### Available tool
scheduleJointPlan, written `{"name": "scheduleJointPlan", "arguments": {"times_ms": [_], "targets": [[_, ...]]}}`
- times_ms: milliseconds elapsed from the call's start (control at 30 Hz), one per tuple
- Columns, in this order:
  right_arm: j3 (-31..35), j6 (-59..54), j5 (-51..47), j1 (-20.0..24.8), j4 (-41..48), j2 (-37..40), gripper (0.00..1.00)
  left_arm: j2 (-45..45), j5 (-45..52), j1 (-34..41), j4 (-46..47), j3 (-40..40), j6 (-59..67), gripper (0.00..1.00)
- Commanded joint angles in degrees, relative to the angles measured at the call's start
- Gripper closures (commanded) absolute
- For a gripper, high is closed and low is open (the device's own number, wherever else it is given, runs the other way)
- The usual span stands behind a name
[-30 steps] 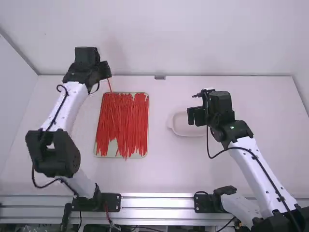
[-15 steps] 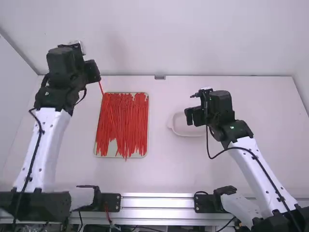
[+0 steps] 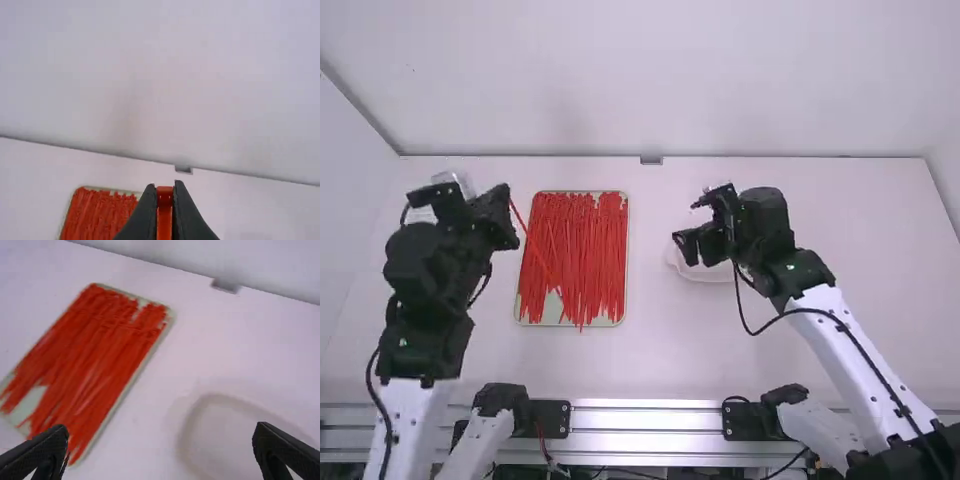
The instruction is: Fasten the cable tie
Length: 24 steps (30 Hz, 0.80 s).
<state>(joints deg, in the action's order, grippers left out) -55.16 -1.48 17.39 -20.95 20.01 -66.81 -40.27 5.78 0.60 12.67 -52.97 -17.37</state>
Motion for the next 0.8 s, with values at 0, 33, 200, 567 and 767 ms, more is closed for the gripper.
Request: {"name": "scheduleJointPlan", "arguments": {"times_ms": [0,33,200,567,767], "targets": [[-2.21,0.09,9.38,-1.70,-1.05,-0.28,0.02,4.44,3.04,0.87,-2.56,6.14,-4.37,0.98],[-2.21,0.11,12.26,-2.93,-2.16,-0.28,0.02,6.36,4.33,1.07,-4.59,9.49,-5.70,0.99],[-2.21,0.11,15.82,-6.38,-5.60,-0.28,0.02,8.15,9.73,0.79,-9.11,15.43,-9.05,0.98],[-2.21,0.17,19.23,-11.61,-15.17,-0.28,0.02,3.98,15.04,4.33,-15.63,18.56,-10.34,0.99],[-2.21,4.76,15.76,-14.27,-19.98,-0.28,0.02,0.98,16.31,7.63,-21.49,18.53,-12.09,0.98]]}}
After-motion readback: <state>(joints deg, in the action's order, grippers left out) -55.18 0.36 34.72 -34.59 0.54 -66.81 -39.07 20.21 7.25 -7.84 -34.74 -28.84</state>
